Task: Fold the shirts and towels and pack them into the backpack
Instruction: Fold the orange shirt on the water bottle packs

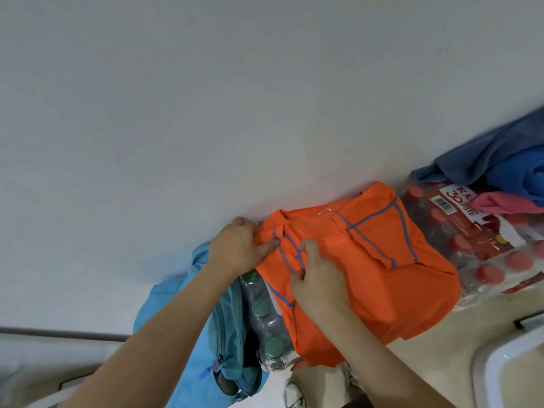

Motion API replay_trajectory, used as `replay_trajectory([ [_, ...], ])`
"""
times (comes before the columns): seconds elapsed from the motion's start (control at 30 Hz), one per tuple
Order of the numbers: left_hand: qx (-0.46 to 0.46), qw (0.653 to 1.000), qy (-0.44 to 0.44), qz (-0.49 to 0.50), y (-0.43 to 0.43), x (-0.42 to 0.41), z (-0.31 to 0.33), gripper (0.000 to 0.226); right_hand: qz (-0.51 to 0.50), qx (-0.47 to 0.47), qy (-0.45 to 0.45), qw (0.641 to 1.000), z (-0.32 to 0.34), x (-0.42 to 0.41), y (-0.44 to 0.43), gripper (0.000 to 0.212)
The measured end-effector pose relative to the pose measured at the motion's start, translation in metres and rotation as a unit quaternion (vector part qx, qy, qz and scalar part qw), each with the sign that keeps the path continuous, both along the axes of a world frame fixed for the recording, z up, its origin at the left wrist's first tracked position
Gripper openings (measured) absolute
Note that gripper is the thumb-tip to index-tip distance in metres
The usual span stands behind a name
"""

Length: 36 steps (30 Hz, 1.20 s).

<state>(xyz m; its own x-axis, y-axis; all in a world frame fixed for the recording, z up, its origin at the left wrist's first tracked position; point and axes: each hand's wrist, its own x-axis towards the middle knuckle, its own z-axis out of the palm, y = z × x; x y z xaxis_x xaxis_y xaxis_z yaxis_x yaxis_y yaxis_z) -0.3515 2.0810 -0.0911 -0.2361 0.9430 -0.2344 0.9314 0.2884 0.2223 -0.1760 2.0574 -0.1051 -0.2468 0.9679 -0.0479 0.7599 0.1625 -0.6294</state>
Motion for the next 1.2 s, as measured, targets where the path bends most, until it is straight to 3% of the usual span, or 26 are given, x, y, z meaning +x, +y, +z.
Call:
replay_trajectory([
  [0.1,0.000,0.993,-0.076,0.085,-0.013,0.000,0.008,0.064,0.029,-0.001,0.007,1.000,0.000,0.001,0.002,0.034],
  [0.17,0.009,0.988,-0.082,0.132,-0.020,0.003,0.010,0.074,0.045,-0.009,-0.002,0.999,-0.002,0.000,0.003,0.035],
  [0.23,0.021,0.983,-0.073,0.168,-0.024,0.008,0.008,0.057,0.060,-0.014,-0.012,0.998,-0.003,0.000,0.002,0.038],
  [0.3,0.036,0.983,-0.080,0.162,-0.024,0.013,0.007,0.022,0.073,-0.026,-0.030,0.997,-0.002,-0.002,-0.001,0.043],
  [0.33,0.037,0.984,-0.084,0.154,-0.024,0.016,0.008,0.014,0.078,-0.034,-0.034,0.996,0.001,-0.004,-0.003,0.045],
  [0.4,0.039,0.984,-0.084,0.152,-0.025,0.018,0.010,0.025,0.053,-0.044,0.009,0.998,0.014,0.002,0.002,0.046],
  [0.47,0.058,0.982,-0.071,0.163,-0.025,0.018,0.010,0.017,-0.030,-0.003,0.080,0.996,0.027,0.026,0.029,0.042],
  [0.53,0.094,0.977,-0.068,0.180,-0.024,0.014,0.005,0.009,-0.105,0.056,0.062,0.991,0.032,0.067,0.074,0.033],
  [0.63,0.147,0.960,-0.109,0.210,-0.025,0.015,-0.003,0.017,-0.136,-0.016,-0.043,0.990,0.025,0.122,0.141,0.031],
  [0.73,0.202,0.942,-0.153,0.221,-0.026,0.020,-0.007,0.026,-0.122,-0.115,-0.037,0.985,0.016,0.136,0.180,0.047],
  [0.8,0.229,0.929,-0.195,0.215,-0.025,0.021,-0.010,0.026,-0.083,-0.118,-0.050,0.988,0.014,0.133,0.195,0.037],
  [0.9,0.265,0.911,-0.255,0.190,-0.021,0.024,-0.016,0.047,-0.044,-0.099,-0.089,0.990,0.008,0.133,0.203,0.019],
  [0.97,0.265,0.923,-0.216,0.175,-0.018,0.026,-0.017,0.051,-0.046,-0.073,-0.064,0.994,0.005,0.140,0.205,0.015],
  [1.1,0.322,0.936,-0.055,0.128,-0.004,0.016,-0.006,0.037,-0.068,0.000,0.016,0.998,0.008,0.151,0.212,0.015],
  [1.2,0.296,0.951,0.055,0.068,-0.002,0.012,-0.006,0.038,-0.070,0.008,0.030,0.997,-0.002,0.149,0.209,0.011],
])
